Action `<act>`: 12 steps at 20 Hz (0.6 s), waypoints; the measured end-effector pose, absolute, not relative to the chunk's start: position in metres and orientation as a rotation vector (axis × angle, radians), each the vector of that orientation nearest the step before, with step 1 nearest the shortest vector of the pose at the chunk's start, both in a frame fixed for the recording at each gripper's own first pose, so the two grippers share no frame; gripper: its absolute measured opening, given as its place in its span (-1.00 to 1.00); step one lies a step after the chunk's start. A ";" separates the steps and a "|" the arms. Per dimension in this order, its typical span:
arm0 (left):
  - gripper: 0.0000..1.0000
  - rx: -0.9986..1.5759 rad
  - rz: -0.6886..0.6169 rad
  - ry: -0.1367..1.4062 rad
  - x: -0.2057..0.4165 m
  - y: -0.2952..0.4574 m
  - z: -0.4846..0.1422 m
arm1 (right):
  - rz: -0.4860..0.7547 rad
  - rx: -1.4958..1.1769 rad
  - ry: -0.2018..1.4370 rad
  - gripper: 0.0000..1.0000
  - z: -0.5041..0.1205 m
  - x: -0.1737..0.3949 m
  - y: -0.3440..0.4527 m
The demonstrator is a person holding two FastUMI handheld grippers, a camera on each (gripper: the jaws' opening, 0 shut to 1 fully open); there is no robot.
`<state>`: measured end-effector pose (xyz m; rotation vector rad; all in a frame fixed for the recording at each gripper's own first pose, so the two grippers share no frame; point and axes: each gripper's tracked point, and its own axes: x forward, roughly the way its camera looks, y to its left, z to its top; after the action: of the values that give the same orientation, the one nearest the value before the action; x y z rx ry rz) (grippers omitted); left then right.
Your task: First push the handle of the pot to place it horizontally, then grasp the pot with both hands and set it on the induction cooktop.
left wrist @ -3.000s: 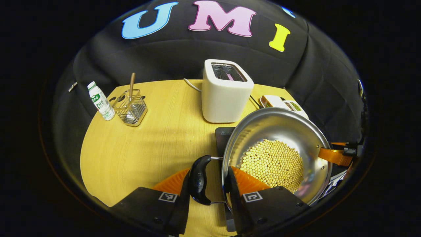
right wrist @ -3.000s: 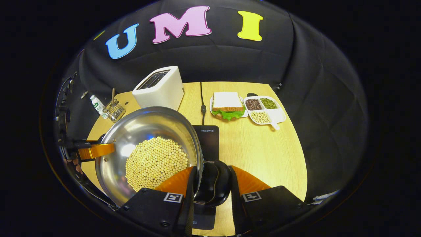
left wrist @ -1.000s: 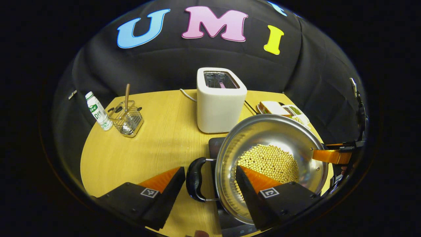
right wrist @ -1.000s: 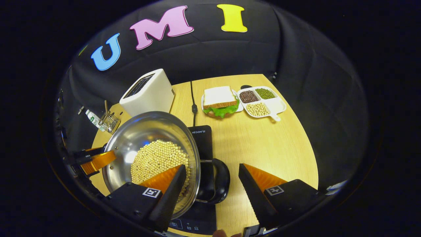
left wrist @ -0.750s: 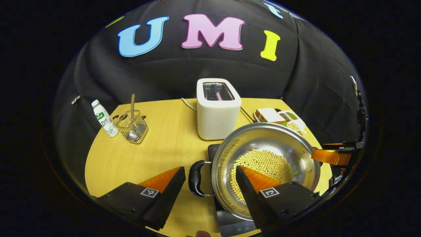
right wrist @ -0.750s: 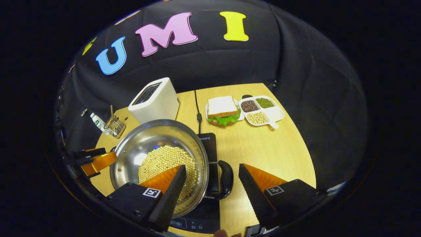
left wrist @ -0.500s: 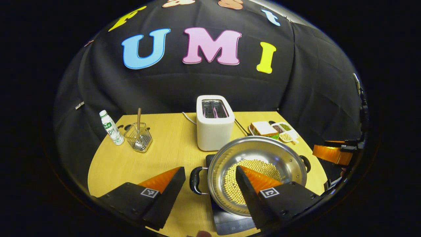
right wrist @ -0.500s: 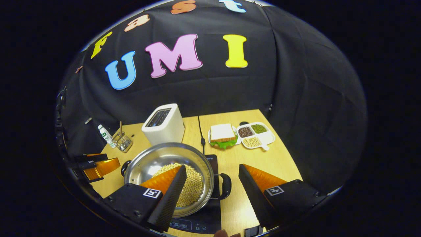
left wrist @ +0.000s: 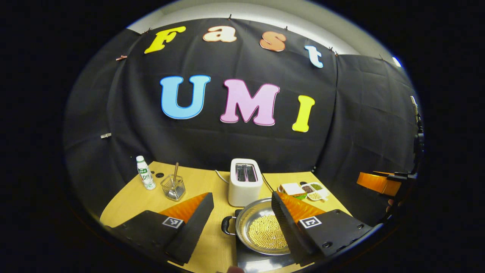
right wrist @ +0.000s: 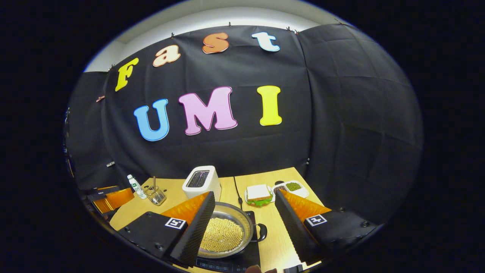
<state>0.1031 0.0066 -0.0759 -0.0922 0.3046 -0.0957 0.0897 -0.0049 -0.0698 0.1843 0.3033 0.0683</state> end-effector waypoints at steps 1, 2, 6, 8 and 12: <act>0.91 -0.083 -0.097 0.285 0.097 0.009 -0.068 | 0.069 0.182 0.275 0.97 -0.061 0.085 -0.004; 0.91 -0.073 -0.095 0.265 0.091 0.012 -0.060 | 0.068 0.176 0.245 0.97 -0.051 0.081 -0.005; 0.91 -0.046 -0.091 0.180 0.075 0.017 -0.028 | 0.056 0.135 0.133 1.00 -0.018 0.061 -0.004; 0.90 -0.050 -0.098 0.159 0.062 0.013 -0.018 | 0.047 0.118 0.087 0.96 -0.004 0.051 -0.003; 0.91 -0.033 -0.107 0.127 0.040 0.016 -0.008 | 0.052 0.077 0.027 0.96 0.009 0.028 0.006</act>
<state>0.0404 0.0159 -0.0081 -0.0330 0.1270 -0.1065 0.0281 0.0064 0.0094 0.0770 0.0274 0.0516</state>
